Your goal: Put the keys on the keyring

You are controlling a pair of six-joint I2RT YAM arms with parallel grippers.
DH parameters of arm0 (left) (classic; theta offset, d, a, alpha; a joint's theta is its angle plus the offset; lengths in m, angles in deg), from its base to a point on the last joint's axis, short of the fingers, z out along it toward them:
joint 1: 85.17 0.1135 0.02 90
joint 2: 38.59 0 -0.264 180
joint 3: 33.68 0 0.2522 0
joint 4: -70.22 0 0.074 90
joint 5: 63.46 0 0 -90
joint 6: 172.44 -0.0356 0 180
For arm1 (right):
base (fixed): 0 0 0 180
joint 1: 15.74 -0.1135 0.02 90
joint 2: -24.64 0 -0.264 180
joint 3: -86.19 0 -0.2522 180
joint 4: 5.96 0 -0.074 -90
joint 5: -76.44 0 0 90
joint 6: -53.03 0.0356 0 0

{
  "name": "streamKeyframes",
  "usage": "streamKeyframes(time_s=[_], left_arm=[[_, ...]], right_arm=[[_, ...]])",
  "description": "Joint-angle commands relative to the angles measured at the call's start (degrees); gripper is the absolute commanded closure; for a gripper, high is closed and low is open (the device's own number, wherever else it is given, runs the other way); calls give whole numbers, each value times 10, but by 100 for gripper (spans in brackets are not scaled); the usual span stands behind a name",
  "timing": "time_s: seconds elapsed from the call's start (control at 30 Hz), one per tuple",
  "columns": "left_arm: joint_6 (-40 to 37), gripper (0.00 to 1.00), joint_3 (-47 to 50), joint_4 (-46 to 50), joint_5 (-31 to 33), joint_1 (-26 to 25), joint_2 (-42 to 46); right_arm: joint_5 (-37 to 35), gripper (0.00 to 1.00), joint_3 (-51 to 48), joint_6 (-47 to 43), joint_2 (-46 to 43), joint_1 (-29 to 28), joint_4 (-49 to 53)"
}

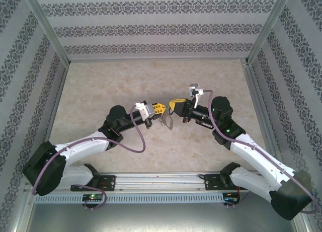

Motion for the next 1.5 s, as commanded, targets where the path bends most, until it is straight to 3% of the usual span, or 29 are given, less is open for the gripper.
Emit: streamKeyframes(time_s=[0.0,1.0,1.47], left_arm=[[-13,100,-22,-5,-5,-10,-2],[-6,100,-20,-17,-15,-20,11],[0,100,-15,-30,-10,-20,17]], right_arm=[[10,100,19,-24,4,-7,6],[-32,100,21,-51,22,-18,27],[-27,100,-5,-46,12,17,25]])
